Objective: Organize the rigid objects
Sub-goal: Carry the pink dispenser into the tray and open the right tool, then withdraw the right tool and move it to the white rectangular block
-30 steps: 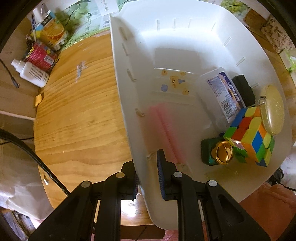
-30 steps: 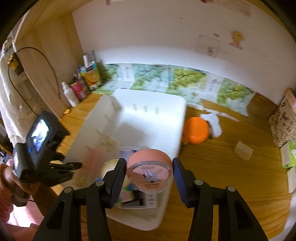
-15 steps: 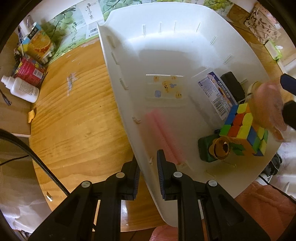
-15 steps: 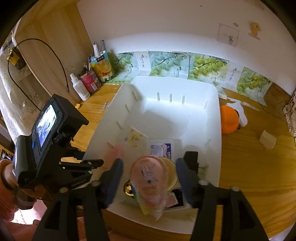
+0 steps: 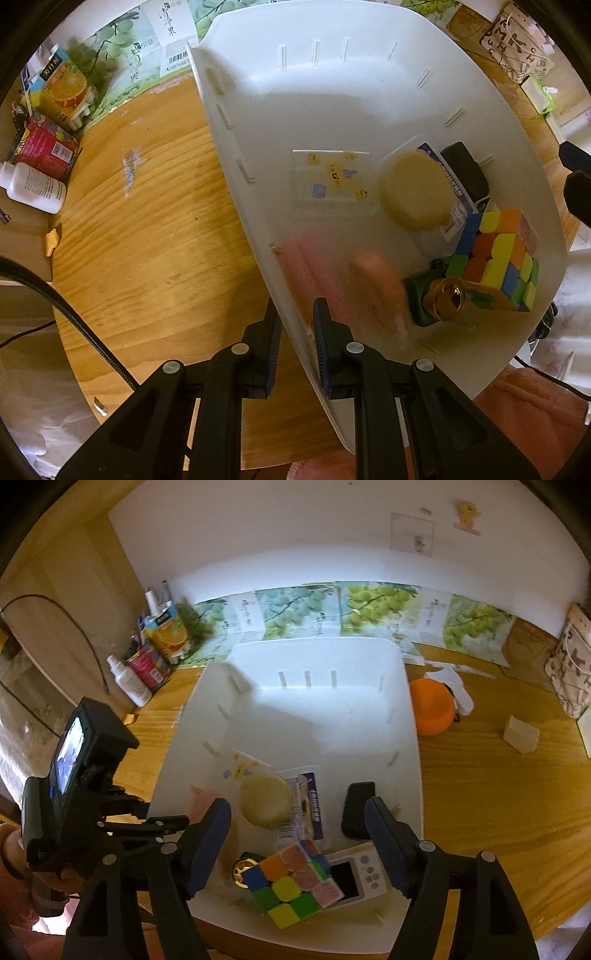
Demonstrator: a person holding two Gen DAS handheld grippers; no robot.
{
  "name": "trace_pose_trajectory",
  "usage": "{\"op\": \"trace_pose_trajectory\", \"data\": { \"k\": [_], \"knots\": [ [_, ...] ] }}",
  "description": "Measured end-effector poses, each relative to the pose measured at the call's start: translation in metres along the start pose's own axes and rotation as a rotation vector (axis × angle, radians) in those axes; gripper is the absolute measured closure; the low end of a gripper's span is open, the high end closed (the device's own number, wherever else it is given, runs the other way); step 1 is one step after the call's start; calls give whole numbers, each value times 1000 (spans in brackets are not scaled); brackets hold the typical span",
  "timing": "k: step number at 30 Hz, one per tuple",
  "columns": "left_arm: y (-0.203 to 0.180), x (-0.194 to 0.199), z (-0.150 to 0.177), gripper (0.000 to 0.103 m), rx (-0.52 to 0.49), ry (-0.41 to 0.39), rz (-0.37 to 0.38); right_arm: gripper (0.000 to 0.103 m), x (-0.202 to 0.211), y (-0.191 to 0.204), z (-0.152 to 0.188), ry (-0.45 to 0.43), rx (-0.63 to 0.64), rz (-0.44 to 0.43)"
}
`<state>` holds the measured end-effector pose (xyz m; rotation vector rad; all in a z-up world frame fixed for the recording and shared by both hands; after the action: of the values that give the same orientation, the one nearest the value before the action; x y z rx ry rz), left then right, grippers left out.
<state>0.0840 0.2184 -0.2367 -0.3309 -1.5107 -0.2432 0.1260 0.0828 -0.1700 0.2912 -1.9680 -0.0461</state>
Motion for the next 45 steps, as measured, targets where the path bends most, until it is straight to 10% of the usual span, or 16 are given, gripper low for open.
{"op": "trace_pose_trajectory", "data": {
  "k": [45],
  "knots": [
    [15,-21,3,85,400,-5,-116,23,-30,-281,-54,197,-312,59]
  ]
}}
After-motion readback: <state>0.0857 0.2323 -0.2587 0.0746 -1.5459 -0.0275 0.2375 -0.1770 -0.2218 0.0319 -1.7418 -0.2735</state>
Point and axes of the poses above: each gripper's, at about its wrist camera, not at the fingertips, and x roughly against the way its jaws point, y to its left, z to its underside, the point moved 9 cm from there along -x, roughly the way its jaws point, and after that the axes turned 8 degrees about y, right-handed, at the moved point
